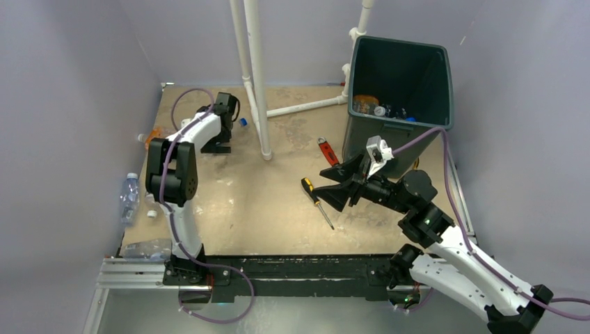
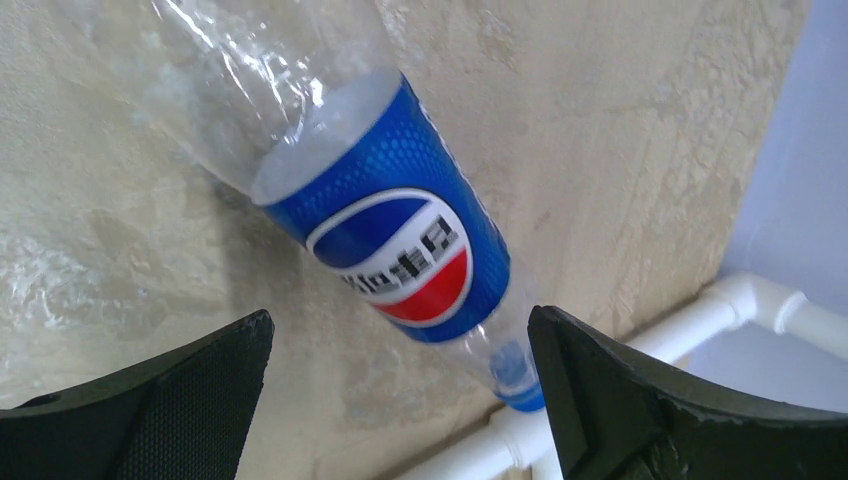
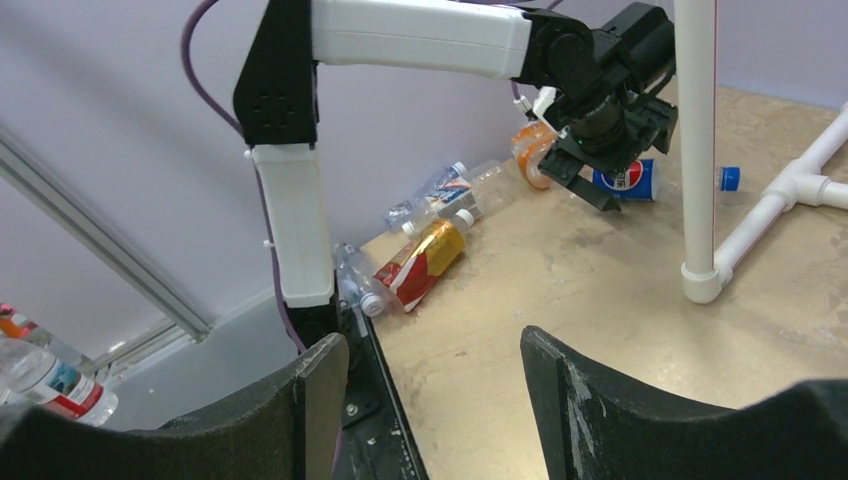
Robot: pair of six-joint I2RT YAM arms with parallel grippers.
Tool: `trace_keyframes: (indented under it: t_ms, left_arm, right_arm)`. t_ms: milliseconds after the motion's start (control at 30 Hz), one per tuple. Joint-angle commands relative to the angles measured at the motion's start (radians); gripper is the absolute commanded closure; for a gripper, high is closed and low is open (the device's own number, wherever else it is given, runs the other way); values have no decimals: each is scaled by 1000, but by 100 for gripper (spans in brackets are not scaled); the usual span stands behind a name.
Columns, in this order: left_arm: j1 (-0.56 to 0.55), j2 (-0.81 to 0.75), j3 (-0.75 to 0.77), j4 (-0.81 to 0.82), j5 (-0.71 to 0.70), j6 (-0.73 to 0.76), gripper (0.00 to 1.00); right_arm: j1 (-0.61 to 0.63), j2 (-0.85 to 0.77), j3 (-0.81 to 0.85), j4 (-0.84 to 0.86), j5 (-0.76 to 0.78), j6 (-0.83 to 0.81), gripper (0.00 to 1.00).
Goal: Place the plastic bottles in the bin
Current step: Pick up the plastic bottle at the center of the board.
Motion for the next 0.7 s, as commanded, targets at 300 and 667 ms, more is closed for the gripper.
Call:
trace_keyframes:
  t_ms: [300,667]
  left_arm:
    - [64,157,145,-62,-26,-1,1]
    - [95,152,66,120,37,114,31]
  right_arm:
    - [7,12,39,12,-28,-36,32]
    - [7,4,40,-2,-5,-44,32]
